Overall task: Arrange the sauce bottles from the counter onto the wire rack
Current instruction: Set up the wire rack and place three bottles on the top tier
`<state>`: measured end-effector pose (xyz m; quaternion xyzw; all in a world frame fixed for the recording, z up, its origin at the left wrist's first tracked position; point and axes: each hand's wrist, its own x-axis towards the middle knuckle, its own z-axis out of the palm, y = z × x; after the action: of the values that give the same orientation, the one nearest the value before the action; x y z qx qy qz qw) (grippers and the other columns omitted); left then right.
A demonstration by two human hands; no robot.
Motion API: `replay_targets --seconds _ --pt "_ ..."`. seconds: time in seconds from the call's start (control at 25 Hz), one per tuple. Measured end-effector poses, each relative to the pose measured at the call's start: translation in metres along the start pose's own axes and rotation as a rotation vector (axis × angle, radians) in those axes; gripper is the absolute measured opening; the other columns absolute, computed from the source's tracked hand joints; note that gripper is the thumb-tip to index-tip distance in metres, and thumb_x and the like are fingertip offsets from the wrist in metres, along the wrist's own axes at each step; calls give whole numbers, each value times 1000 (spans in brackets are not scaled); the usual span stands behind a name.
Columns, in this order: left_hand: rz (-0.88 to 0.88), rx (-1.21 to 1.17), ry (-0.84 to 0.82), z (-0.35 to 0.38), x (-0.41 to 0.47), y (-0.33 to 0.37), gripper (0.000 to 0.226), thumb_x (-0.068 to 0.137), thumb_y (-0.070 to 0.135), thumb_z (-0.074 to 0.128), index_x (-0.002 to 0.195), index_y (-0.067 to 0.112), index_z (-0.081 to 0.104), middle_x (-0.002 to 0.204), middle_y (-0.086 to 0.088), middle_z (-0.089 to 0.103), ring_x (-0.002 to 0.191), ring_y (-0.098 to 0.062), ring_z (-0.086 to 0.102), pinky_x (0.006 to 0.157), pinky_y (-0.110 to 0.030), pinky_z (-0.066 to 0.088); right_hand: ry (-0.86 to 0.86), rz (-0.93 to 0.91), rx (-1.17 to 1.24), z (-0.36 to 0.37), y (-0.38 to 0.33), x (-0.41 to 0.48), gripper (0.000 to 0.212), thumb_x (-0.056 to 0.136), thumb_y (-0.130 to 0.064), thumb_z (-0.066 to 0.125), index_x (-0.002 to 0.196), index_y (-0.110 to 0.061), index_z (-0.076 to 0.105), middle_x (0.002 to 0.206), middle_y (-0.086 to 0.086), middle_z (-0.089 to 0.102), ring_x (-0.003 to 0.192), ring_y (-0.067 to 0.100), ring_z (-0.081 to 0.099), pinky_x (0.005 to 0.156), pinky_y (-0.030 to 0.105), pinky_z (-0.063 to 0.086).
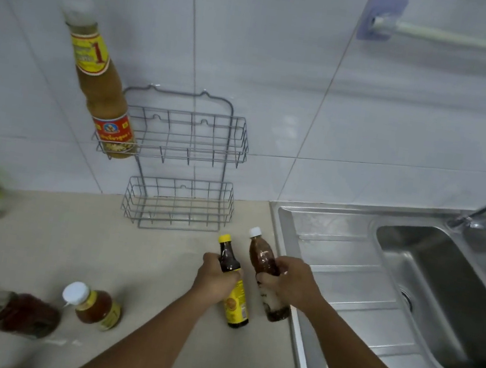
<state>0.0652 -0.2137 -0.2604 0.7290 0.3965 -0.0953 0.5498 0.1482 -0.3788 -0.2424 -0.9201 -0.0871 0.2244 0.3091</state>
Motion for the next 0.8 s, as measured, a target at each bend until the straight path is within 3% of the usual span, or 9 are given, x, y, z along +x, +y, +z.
replay_targets --seconds 0.12,0.2,0.32,0.48,0.6,0.72,0.8 --pt "282 -6 37 -39 -32 36 39 80 26 77 114 27 57 112 3 69 91 -11 64 78 -23 53 -66 -53 428 -35 -27 -14 15 79 -15 82 94 -13 79 90 6 80 88 29 76 70 31 58" --pt "479 -6 89 -77 -58 70 34 78 33 81 108 33 64 104 11 72 87 1 65 69 -11 50 -108 -161 585 -63 -59 -24 20 83 -3 77 101 -11 78 94 9 81 89 29 76 72 36 61" --pt "730 -53 272 -145 -98 124 41 72 43 84 109 36 66 98 13 73 87 -4 69 73 -20 56 -72 -374 709 -102 -125 -39 26 80 4 74 103 -10 75 92 4 82 87 16 77 73 25 61" --pt "948 -109 546 -216 -127 177 42 70 43 85 105 36 65 97 13 73 85 -5 70 77 -20 56 73 -611 700 -135 -213 -47 31 85 6 73 97 -23 74 89 -8 81 88 6 75 76 16 58" --pt "1002 -37 663 -238 -117 190 47 69 43 86 110 30 65 97 16 71 89 -7 69 82 -27 59 187 -709 585 -130 -263 -37 32 77 -4 83 95 -27 72 90 -8 80 90 8 76 80 23 61" --pt "976 34 722 -237 -90 185 48 70 40 86 110 28 64 97 11 71 90 -11 67 81 -36 60 247 -678 444 -114 -288 -19 42 66 -24 85 106 -22 72 95 -3 78 91 14 75 84 37 64" --pt "951 92 752 -233 -76 181 52 70 41 86 114 28 62 100 8 71 94 -14 66 80 -39 59 232 -643 403 -105 -297 -9 48 63 -25 85 109 -20 72 96 -2 78 90 13 75 85 40 63"
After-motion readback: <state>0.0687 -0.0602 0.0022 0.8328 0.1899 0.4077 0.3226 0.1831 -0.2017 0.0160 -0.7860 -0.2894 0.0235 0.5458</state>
